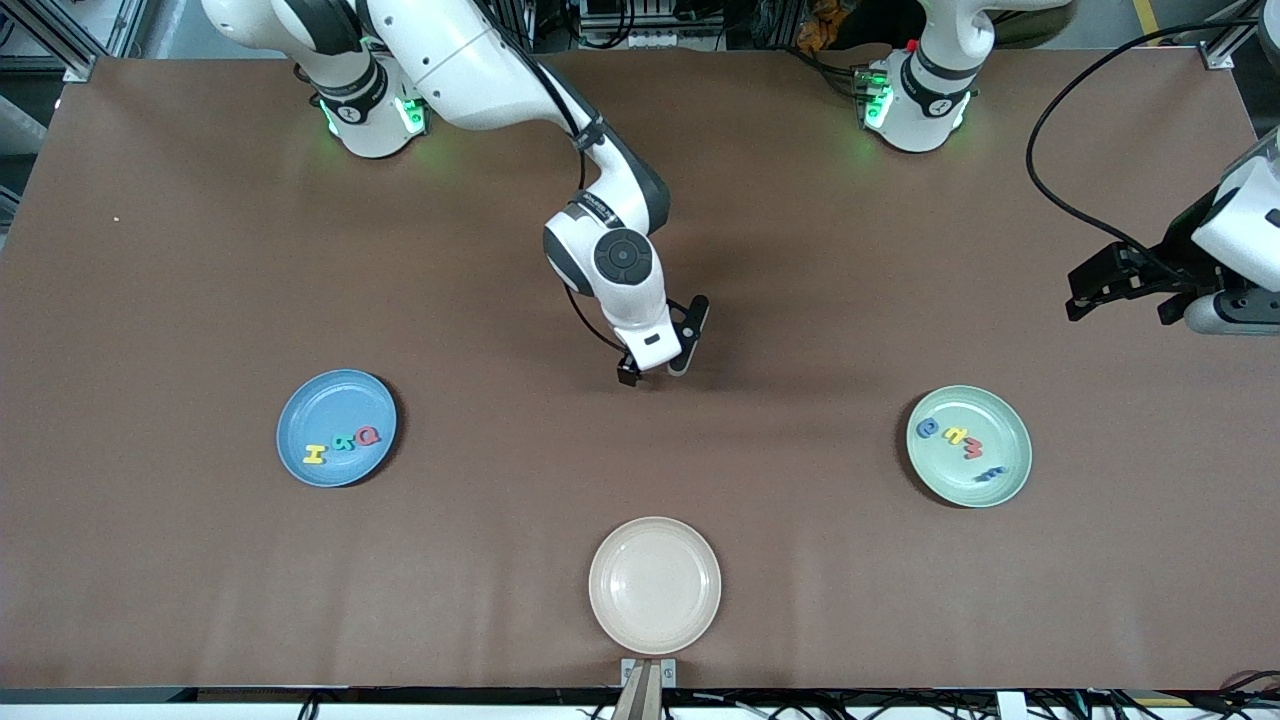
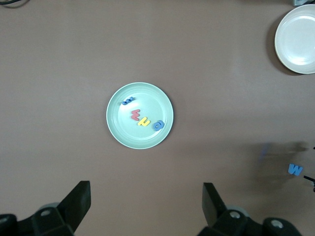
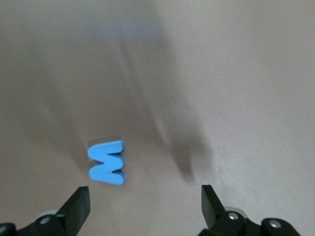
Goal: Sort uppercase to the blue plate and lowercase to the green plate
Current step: 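Grasp the blue W with the right gripper while the left gripper withdraws, then carry the W to the blue plate with the right gripper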
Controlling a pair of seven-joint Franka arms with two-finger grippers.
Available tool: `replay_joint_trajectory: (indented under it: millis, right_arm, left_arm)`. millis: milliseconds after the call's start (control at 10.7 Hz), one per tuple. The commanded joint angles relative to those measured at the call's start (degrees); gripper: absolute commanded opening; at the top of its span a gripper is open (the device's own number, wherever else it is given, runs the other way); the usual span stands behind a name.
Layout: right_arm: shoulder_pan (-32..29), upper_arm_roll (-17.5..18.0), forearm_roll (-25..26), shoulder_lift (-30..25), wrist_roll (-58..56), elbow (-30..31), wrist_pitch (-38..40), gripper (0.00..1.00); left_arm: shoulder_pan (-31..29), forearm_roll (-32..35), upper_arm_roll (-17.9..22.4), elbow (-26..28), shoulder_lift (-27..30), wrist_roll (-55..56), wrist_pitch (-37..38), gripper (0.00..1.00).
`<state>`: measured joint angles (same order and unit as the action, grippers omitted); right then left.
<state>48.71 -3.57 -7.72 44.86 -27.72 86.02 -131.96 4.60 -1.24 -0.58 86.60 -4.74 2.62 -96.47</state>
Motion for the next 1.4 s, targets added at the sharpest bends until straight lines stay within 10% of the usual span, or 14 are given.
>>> replay_joint_trajectory:
  millis: [0, 1307]
  right_arm:
    - [-0.12, 0.85, -2.63, -0.75, -0.05, 1.08, 0.21, 1.0]
    - [3.58, -0.3, -4.41, 3.83, -0.05, 0.9, -6.56, 0.93]
  left_arm:
    - [0.32, -0.61, 0.41, 0.59, 0.61, 0.99, 0.58, 1.0]
    - [-0.03, -0.61, 0.5, 0.59, 0.26, 0.9, 0.58, 1.0]
